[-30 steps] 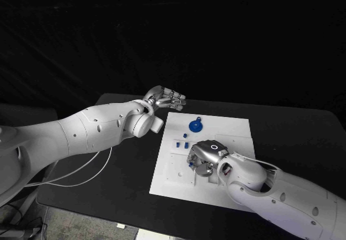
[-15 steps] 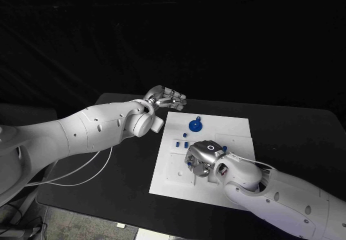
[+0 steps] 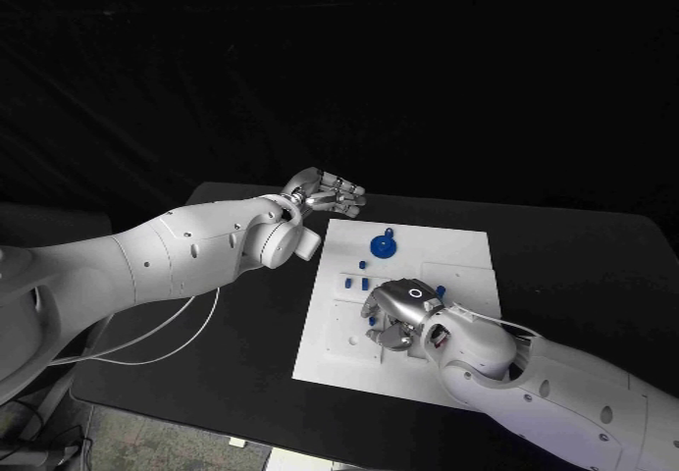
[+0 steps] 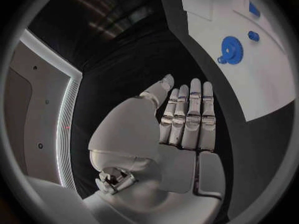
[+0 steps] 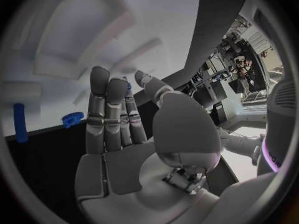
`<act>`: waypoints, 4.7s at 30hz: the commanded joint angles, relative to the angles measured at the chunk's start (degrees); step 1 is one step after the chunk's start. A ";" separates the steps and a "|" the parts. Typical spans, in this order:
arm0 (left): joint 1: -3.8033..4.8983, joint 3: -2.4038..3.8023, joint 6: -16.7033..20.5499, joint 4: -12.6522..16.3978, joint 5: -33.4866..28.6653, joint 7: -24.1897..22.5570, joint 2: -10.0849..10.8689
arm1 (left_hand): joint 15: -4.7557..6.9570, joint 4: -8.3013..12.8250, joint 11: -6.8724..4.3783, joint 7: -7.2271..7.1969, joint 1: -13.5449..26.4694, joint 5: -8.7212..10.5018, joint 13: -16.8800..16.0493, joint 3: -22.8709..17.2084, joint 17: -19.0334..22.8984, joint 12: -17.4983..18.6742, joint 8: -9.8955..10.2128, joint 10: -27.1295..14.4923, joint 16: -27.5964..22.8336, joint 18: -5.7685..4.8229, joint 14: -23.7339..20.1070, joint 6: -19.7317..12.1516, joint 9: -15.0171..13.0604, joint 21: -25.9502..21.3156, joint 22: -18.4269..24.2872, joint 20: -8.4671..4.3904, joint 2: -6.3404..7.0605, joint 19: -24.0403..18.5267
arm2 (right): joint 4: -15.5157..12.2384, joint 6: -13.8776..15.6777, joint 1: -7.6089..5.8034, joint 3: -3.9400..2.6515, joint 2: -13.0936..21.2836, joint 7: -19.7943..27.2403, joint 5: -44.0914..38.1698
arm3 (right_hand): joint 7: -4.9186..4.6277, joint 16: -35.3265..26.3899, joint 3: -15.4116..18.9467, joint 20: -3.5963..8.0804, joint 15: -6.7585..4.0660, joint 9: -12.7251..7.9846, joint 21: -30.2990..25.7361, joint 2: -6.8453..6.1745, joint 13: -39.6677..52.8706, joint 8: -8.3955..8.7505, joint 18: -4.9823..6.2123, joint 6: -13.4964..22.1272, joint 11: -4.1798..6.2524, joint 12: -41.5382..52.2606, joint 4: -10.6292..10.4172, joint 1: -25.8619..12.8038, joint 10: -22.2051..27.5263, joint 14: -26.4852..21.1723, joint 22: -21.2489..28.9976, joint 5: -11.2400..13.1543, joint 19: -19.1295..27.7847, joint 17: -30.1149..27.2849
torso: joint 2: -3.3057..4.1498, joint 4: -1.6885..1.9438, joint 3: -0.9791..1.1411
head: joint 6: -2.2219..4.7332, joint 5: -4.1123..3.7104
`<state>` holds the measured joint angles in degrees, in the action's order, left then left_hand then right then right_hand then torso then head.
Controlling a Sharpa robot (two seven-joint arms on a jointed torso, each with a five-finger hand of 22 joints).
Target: Assemble the parts on the task board
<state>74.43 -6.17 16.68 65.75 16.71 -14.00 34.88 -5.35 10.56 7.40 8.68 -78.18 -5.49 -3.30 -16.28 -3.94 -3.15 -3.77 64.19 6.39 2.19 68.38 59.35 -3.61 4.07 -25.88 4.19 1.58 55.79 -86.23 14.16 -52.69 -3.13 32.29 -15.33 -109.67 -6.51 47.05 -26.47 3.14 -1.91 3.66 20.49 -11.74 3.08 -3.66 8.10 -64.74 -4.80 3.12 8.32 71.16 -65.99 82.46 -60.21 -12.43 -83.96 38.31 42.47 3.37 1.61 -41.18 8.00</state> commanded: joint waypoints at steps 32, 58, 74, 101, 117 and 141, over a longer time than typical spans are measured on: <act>0.27 0.05 -0.82 0.02 -0.34 0.07 0.65 | -0.35 -1.47 0.04 -0.14 -0.23 0.44 -0.09 0.92 -0.08 -0.23 0.01 -0.44 -0.12 -0.22 -0.42 -0.67 -0.03 0.11 4.59 0.43 0.03 0.87 | -4.98 -3.57 -2.84 -10.29 12.81 -0.21 11.91 | -0.40 1.56 6.78 -0.58 0.56 -0.10 1.33 -0.07 0.35 0.12 0.95 3.77 0.08 0.26 -3.84 3.41 -0.08 -0.48 3.18 0.39 -1.84 -1.52 | -0.03 -0.01 -0.13 | 1.44 -1.39; 0.30 0.05 -1.12 -0.29 -0.34 0.07 -0.04 | -0.39 -1.43 0.07 -0.13 -0.23 0.42 -0.09 0.93 -0.07 -0.22 0.02 -0.53 -0.17 -0.20 -0.52 -0.70 -0.02 0.16 5.03 0.43 0.05 0.97 | 0.32 -12.54 -3.32 -6.69 11.00 -2.21 8.24 | 1.11 1.17 9.25 -1.41 1.37 -0.12 -0.26 1.13 0.27 0.15 0.95 4.08 -0.39 0.20 -5.56 5.22 2.53 -0.65 4.46 4.61 -2.09 -2.84 | -0.02 -0.08 0.01 | 1.38 -1.13; 0.29 0.05 -1.16 -0.36 -0.34 0.07 -0.02 | -0.39 -1.43 0.07 -0.13 -0.23 0.42 -0.09 0.93 -0.07 -0.22 0.02 -0.53 -0.17 -0.20 -0.52 -0.70 -0.02 0.16 5.03 0.43 0.05 0.97 | 0.06 -8.83 -3.17 -6.53 10.92 -1.60 7.88 | 0.56 1.39 -6.79 -0.47 0.47 -0.03 1.09 0.41 0.32 0.08 0.08 -0.07 1.04 0.24 -3.94 1.47 -3.54 -0.13 4.24 9.08 -2.11 -2.74 | 0.00 -0.07 -0.09 | 1.39 -1.28; 0.29 0.05 -1.30 -0.52 -0.34 0.24 0.12 | -0.43 -1.36 0.08 -0.12 -0.33 0.37 -0.09 0.93 -0.07 -0.23 0.01 -0.59 -0.24 -0.15 -0.62 -0.71 -0.03 0.22 5.63 0.48 -0.05 1.02 | -2.15 -0.92 -2.89 -6.94 11.59 -2.60 4.67 | 1.96 1.16 -13.79 2.05 -1.90 0.26 2.79 3.75 0.67 0.02 -1.08 -7.28 3.59 0.35 1.58 3.59 -12.71 -0.17 0.90 9.57 -1.48 -1.37 | 0.00 -0.04 -0.04 | 1.09 -0.89; 0.28 0.05 -1.36 -1.00 -0.34 0.18 -0.15 | -0.43 -1.36 0.08 -0.12 -0.33 0.37 -0.09 0.93 -0.07 -0.23 0.01 -0.59 -0.24 -0.15 -0.62 -0.71 -0.03 0.22 5.63 0.48 -0.05 1.02 | -7.14 -0.21 -2.65 -8.93 11.84 -1.51 9.98 | 2.01 0.90 -13.90 2.19 -2.08 0.28 2.54 3.81 0.67 0.01 -1.00 -7.53 3.61 0.36 1.78 3.34 -12.80 -0.10 0.20 9.49 -1.54 -1.06 | -0.06 -0.03 -0.15 | 1.02 -0.73; 0.28 0.06 -1.75 -2.06 -0.34 0.09 -1.70 | -0.43 -1.28 0.09 -0.10 -0.34 0.31 -0.09 0.89 -0.07 -0.23 0.01 -0.59 -0.25 -0.16 -0.62 -0.74 -0.02 0.30 5.86 0.46 -0.14 1.01 | -7.52 -0.63 -0.49 -4.98 2.53 -0.09 5.34 | 2.00 0.73 -13.70 2.15 -2.05 0.28 2.11 4.16 0.67 0.02 -0.94 -7.53 3.59 0.35 2.34 3.07 -12.77 -0.04 -0.33 9.30 -1.63 -0.95 | 0.02 0.11 0.04 | 0.76 0.10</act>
<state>74.64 -6.18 15.76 63.69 16.68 -13.46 33.39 -5.75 9.20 7.59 8.68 -78.18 -5.04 -3.33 -15.30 -3.94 -3.15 -3.77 63.98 6.39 2.19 67.97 58.95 -3.61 4.07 -20.07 4.80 1.58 56.41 -93.91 13.58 -53.36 -8.22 35.24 -16.35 -101.99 -4.41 48.14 -40.25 5.10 -3.47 3.88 22.99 -8.15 3.77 -3.45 6.15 -71.97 -2.65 3.31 10.30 74.37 -77.00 82.41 -60.49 -2.89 -84.04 37.29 42.46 3.35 1.63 -40.33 8.03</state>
